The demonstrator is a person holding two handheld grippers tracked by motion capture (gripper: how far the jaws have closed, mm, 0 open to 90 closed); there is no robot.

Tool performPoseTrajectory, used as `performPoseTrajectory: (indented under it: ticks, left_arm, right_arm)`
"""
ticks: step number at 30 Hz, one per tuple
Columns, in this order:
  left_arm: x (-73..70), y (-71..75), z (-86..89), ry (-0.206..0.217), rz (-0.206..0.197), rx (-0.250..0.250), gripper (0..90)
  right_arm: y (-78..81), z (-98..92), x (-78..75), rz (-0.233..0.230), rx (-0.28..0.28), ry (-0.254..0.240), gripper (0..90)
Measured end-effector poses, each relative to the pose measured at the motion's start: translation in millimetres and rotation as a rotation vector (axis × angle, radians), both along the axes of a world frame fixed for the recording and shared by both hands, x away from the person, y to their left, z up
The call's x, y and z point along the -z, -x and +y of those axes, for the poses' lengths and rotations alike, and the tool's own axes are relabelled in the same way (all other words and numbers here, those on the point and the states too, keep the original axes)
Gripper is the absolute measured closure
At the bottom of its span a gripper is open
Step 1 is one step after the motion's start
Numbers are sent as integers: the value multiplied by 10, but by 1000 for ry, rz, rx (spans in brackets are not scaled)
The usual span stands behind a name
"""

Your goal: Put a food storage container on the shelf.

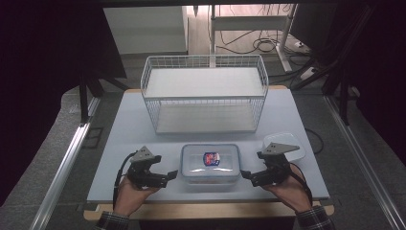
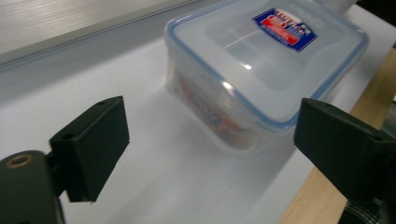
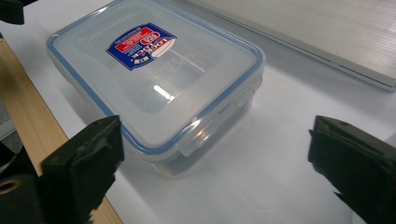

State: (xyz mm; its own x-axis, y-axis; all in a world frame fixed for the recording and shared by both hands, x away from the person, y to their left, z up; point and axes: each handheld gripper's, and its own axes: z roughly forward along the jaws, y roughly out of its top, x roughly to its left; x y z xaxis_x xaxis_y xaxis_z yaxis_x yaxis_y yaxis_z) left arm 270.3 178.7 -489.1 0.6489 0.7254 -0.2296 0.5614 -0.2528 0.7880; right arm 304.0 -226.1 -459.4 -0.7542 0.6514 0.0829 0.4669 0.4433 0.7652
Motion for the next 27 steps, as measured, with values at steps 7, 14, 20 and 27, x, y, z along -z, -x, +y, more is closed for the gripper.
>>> performPoseTrajectory:
  ticks: [7,14,20,27]
  left_arm:
    - [-3,-129,-58,17,20,23,137]
    - [51,-343,-203,35,85,62,152]
    - [220,-547,-260,111,200,131,120]
    - [329,-601,-336,161,303,194,39]
  right_arm:
    - [-76,71,15,45,-22,-5,110]
    - [-250,198,99,102,-44,-6,123]
    - [-408,268,255,228,-68,-53,98]
    - [-526,296,334,346,-83,-96,70]
